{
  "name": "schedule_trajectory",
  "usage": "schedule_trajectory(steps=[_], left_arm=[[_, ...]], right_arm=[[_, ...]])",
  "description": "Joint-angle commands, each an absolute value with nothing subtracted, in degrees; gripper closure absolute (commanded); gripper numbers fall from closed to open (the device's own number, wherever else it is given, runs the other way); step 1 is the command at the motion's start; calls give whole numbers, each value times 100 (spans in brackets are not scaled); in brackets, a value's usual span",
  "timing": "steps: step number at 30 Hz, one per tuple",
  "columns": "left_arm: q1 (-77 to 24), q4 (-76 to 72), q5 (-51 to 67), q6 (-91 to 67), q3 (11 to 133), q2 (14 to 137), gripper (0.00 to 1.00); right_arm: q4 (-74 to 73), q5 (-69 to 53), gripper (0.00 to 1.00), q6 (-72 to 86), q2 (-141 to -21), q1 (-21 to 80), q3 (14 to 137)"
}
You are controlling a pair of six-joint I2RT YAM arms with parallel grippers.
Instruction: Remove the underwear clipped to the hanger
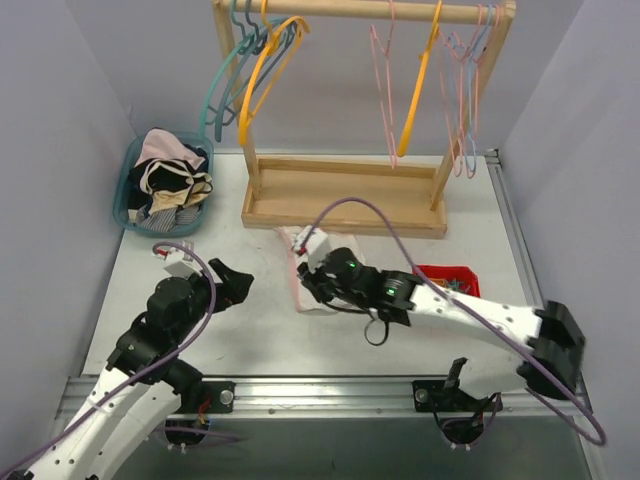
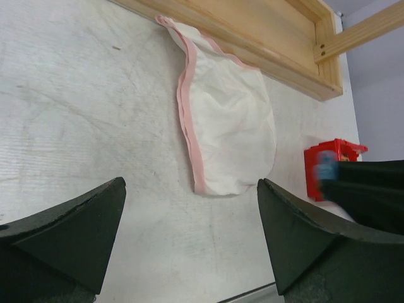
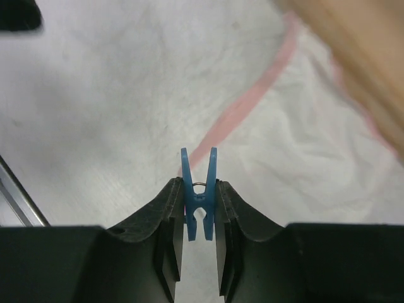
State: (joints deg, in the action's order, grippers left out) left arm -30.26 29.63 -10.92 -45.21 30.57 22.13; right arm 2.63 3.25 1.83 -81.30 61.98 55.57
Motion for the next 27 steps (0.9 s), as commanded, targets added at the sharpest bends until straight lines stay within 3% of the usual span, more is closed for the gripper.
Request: schedule_trajectory(steps=[1,5,7,12,20,22,25,26,27], left_arm=[[-2988,1805,-213,-4070,3225,3135,6],[-3032,1030,737,-3614,3759,4813,6],[-3093,766,948,-3455,4015,5815,6],[-3549,633,493,-2936,4937,7589,6],[-4315,1089,-245,-2470,6274,9603,6],[-4359,1265,-299,-2435,6503,9895,6],[-4359,1318,-308,-2373,6591,10422,6],[-4368,1336,-308,-2364,6635,10659,6],[-4368,1336,-247,-2356,6644,10757,6]], right_arm=[[151,2052,100,1429,-6700,6205,5143],[-1832,4619,100,3117,-6056,5759,5264],[-2775,4702,100,3854,-5933,5047,5248],[-3155,4501,100,4192,-5205,4036,4878],[-3445,4456,100,4903,-5220,3498,4799],[-3445,4360,94,5027,-5291,3472,4746],[-3506,4385,74,5290,-5361,3410,4650],[-3542,4464,52,5369,-5335,3358,4615],[-3551,4482,39,5414,-5318,3331,4571]])
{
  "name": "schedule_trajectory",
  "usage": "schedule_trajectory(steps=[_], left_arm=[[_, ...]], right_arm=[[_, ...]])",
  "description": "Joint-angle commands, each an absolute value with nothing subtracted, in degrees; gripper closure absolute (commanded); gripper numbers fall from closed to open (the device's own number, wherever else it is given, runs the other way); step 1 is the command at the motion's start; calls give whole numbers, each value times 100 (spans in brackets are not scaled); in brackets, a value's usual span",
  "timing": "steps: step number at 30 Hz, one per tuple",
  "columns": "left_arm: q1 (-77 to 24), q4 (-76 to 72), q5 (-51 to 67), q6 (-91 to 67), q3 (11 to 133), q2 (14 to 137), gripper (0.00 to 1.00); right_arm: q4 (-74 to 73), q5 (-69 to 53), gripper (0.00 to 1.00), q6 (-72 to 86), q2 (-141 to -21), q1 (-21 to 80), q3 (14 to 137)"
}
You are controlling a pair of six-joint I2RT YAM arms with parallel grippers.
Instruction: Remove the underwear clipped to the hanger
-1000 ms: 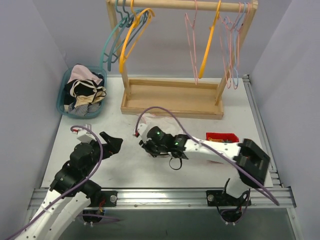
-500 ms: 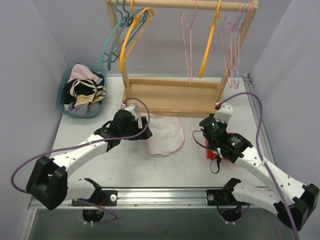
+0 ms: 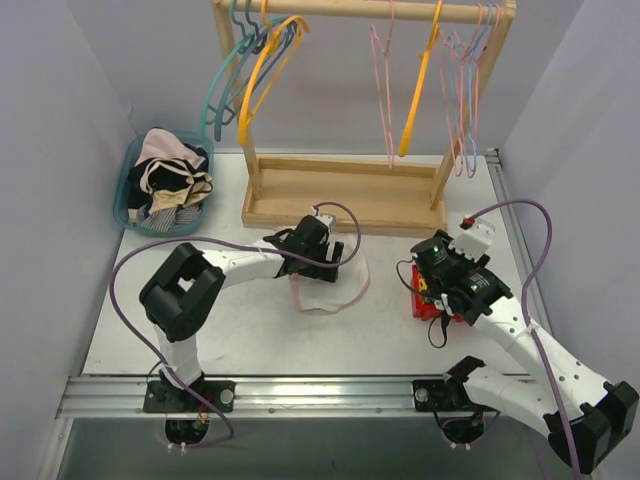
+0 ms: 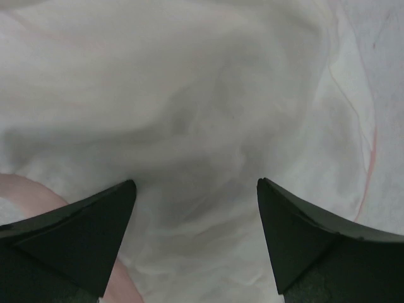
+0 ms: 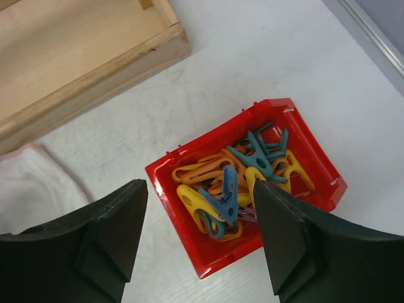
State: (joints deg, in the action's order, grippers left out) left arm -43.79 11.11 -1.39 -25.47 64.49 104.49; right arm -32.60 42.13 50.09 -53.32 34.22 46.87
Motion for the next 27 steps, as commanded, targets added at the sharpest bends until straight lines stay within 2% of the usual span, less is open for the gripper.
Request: schedule_trajectory(steps=[1,2,3,4,5,7,8,9,13,16,23,27], left_arm=[[-4368,1284,-211,-2364,6645,10819,6],[-4377,1248,-176,-2364,6618,10906,6],[-4386,1187,-106,-2364,6618,10933,6],[-4403,1178,-88,-2364,6627,10960,6],[-4403,1169,-70,-2347,6627,10995,0],[-4395,1099,182,-2277,6627,11030,21],[-4360,1107,263,-2268,6644,11091,68],[-4351,1142,333,-2268,6671,11100,96],[-4316,1177,141,-2425,6443,10768,97],[-4210,1257,-245,-2662,6013,9952,97],[-3631,1836,-1475,-3120,5195,6730,97],[-2797,2337,-1889,-3015,5291,5670,97]], right_arm=[[-3559,4500,29,5449,-5300,3296,4570],[-3568,4535,8,5458,-5248,3252,4570],[-3586,4570,1,5458,-5230,3243,4588],[-3629,4605,0,5502,-5160,3243,4597],[-3630,4640,0,5493,-5124,3243,4614],[-3630,4649,0,5467,-5019,3234,4658],[-3621,4615,0,5441,-5001,3234,4676],[-3604,4562,0,5423,-4975,3243,4693],[-3218,4132,0,5098,-4861,3243,4667],[-2901,3693,0,4861,-4878,3261,4597],[-2119,2744,0,4342,-5027,3357,4245],[-1846,2549,0,4237,-5089,3515,4087]])
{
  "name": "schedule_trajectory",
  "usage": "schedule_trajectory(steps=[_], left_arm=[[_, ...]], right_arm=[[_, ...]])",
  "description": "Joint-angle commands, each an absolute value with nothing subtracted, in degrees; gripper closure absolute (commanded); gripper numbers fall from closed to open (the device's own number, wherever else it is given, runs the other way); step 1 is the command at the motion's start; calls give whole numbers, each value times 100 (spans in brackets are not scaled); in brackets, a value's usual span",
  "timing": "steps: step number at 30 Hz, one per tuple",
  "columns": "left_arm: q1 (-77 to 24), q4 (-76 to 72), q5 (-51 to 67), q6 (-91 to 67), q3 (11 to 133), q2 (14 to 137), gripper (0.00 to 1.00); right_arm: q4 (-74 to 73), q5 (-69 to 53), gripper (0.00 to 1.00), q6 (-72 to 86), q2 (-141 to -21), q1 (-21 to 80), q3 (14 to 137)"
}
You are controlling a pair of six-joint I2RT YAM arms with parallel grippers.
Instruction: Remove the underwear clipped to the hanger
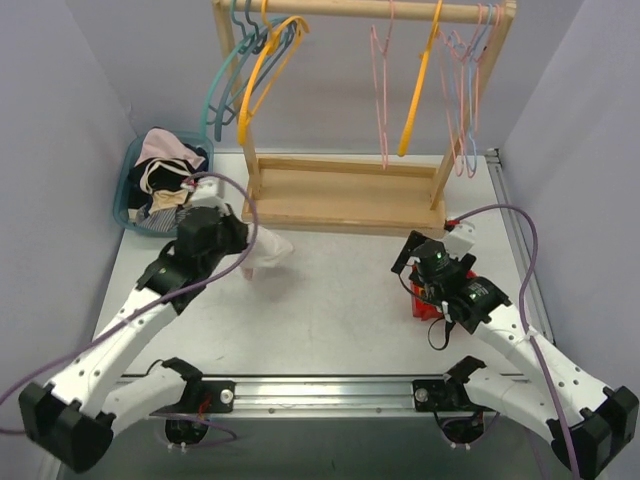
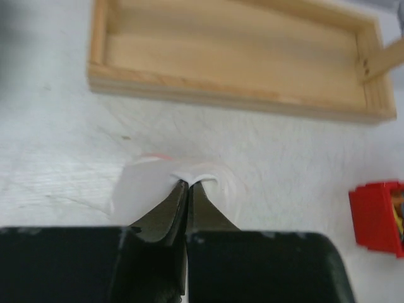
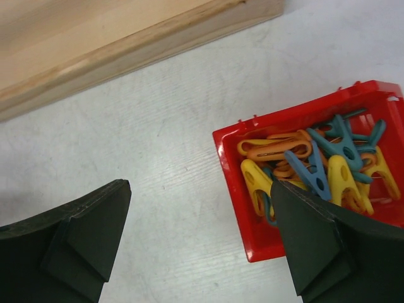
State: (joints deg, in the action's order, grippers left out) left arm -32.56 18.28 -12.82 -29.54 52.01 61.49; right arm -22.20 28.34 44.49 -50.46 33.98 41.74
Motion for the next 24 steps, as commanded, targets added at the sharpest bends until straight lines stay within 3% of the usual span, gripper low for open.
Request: schedule_trajectory(steps=[1,8,12,20,24], left_arm=[[-2621,2373,-1959,-3006,5326,5478,97],[-828,1680,-1960,-3181,5678,5536,97],[426,715,-1592,-3252,6142,6203,97],[1011,-2228,-1055,-3480,6942,7812,97],[1107,-2373,-976,-3673,7452,8927,97]], right_arm=[[-1733,2514,0,4184,-5115,3568,4078],[-1301,2233,0,4043,-5440,4025,4078],[-1090,2066,0,3964,-5651,4201,4104],[-633,1775,0,3709,-6169,4263,4157],[-493,1793,0,3604,-6380,4271,4157]])
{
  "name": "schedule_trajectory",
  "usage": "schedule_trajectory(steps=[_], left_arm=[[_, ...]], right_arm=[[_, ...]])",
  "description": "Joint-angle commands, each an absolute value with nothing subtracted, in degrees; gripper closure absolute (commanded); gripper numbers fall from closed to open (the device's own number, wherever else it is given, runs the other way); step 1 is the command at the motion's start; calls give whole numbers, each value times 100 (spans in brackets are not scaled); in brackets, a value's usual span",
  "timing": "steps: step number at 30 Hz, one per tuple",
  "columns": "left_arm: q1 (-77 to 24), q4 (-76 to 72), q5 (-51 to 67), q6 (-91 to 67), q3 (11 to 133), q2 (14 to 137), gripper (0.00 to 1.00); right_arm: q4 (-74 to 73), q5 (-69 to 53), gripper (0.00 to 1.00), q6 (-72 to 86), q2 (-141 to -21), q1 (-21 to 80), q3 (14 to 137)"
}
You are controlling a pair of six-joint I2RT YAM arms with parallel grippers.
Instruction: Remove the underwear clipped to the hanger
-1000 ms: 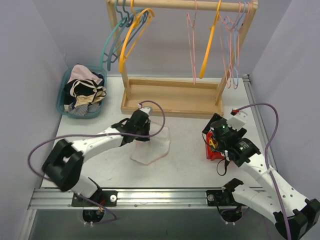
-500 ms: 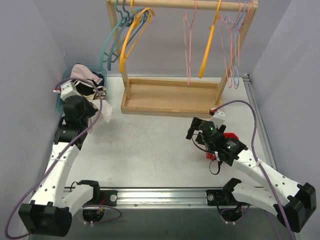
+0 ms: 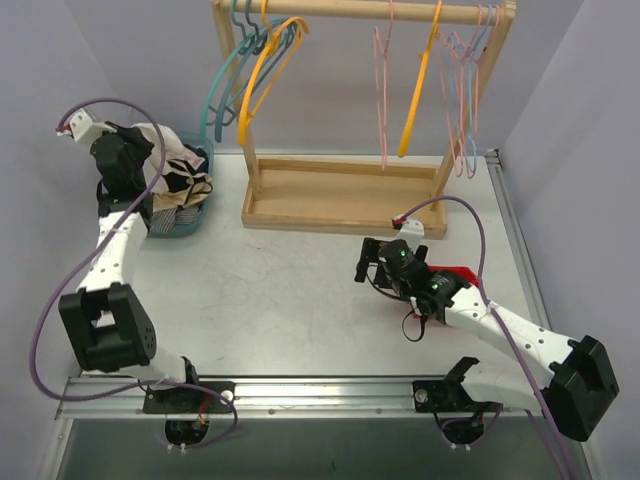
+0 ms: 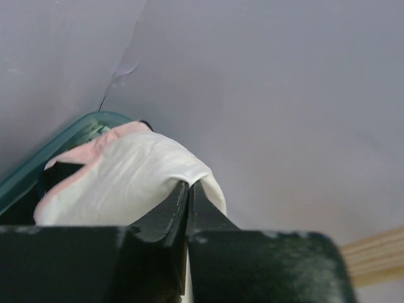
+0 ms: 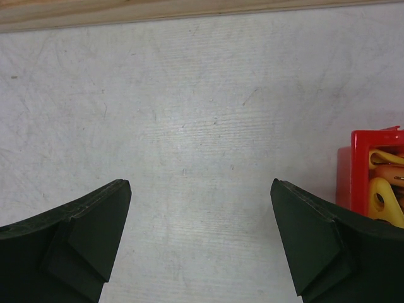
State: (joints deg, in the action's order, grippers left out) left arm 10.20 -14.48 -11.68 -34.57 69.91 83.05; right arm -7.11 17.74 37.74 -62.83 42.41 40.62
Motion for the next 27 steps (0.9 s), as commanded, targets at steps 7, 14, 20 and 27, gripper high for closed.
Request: schedule_trajectory(steps=[7,14,20,27], left_arm=[[1187,-2286,-1002,-4262,7734,10888,77],[1195,-1074,-852,-4745,8314,11663,63],[1274,-1081,-642,-4729,8288,11172,32],[1239,-10,-317,-4789,8762,9855,6]], right_arm=[[-299,1767,0,3603,-6636,4245,4131],[-237,1767,0,3604,-6706,4219,4104],[-246,1775,0,3551,-6531,4219,4122],[-246,1697,0,3401,-5925,4210,4166]])
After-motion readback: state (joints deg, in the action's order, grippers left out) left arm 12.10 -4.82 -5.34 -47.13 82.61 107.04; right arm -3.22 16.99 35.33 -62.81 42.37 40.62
